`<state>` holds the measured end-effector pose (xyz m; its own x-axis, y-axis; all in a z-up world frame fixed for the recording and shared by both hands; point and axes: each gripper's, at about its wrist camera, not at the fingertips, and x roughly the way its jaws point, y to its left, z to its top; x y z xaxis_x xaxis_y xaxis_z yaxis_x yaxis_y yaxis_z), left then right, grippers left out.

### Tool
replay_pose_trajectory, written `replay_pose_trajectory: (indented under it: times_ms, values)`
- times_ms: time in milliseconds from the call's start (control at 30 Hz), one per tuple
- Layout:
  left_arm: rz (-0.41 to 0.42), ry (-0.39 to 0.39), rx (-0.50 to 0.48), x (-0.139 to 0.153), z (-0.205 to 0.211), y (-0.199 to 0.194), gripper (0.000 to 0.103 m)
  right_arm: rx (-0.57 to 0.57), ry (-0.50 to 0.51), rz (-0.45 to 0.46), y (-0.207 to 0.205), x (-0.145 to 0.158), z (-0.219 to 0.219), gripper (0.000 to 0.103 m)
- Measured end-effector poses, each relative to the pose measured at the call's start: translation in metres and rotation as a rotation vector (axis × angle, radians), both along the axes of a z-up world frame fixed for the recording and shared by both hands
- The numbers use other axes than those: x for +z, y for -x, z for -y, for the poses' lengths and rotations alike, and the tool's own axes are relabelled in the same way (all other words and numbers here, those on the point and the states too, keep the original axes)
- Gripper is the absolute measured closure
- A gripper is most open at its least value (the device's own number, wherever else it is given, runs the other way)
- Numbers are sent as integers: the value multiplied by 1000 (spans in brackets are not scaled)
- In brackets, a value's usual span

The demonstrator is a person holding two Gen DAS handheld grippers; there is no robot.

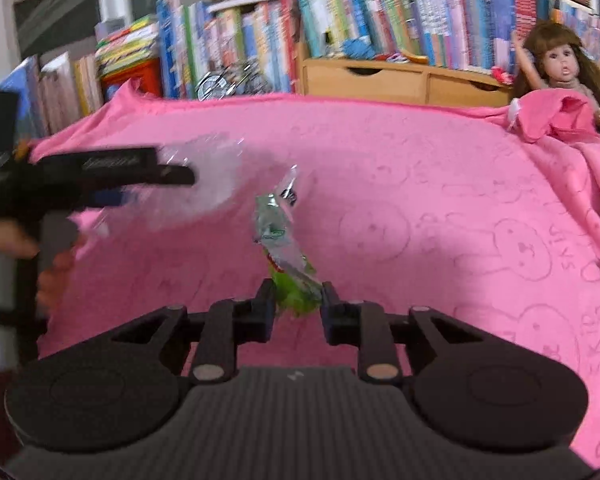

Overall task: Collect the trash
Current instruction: 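Grasp the clear plastic bag with the left gripper while the right grasps the green-labelled packet, then carry the clear bag and green packet past the towel edge over the bin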

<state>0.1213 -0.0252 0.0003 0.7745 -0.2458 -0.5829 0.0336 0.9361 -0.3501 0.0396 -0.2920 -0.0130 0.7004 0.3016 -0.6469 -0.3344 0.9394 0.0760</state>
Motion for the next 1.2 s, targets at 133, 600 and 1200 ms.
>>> replay_pose_trajectory:
  times_ms: [133, 600, 1200]
  values:
    - [-18, 29, -28, 1, 1, -2, 52, 35, 25, 33, 12, 0, -5, 25]
    - [50, -103, -27, 26, -13, 41, 60, -76, -23, 94, -23, -8, -29, 23]
    - [196, -94, -20, 55, -49, 179, 60, -33, -139, 132, 60, 2, -40, 67]
